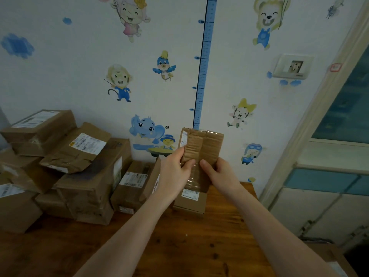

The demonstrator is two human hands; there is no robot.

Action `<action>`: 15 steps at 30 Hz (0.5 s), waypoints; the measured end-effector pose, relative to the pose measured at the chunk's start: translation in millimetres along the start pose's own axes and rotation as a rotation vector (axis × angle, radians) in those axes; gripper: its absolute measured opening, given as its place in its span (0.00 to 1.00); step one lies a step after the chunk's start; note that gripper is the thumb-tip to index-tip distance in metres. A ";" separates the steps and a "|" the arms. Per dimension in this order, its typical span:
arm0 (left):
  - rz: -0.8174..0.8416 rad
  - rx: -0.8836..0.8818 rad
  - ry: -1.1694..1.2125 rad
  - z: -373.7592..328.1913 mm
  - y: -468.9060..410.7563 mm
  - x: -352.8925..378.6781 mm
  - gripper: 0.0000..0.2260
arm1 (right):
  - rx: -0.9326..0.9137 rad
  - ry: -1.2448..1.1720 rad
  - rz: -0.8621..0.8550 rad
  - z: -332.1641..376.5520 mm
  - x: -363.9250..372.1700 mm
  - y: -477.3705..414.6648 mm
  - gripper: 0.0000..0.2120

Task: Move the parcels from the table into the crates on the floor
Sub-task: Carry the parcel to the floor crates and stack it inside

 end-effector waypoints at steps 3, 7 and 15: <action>0.036 -0.035 0.050 2.9 -1.4 0.7 0.08 | 0.037 -0.014 -0.004 -2.7 -2.5 -2.2 0.07; 0.013 -0.016 0.010 0.4 -2.2 -0.5 0.05 | 0.055 0.012 -0.046 -0.4 -5.6 -6.6 0.13; 0.190 -0.060 0.019 13.3 3.0 5.0 0.10 | 0.055 0.079 0.133 -12.0 -2.0 -3.8 0.13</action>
Point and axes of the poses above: each hand's wrist, its own y-axis away from the middle knuckle, its own x-axis out of the palm, z = x × y, the point moved 6 cm from there along -y, towards the middle knuckle, and after that the axes turned 5 degrees about y, right-handed, at the moved point
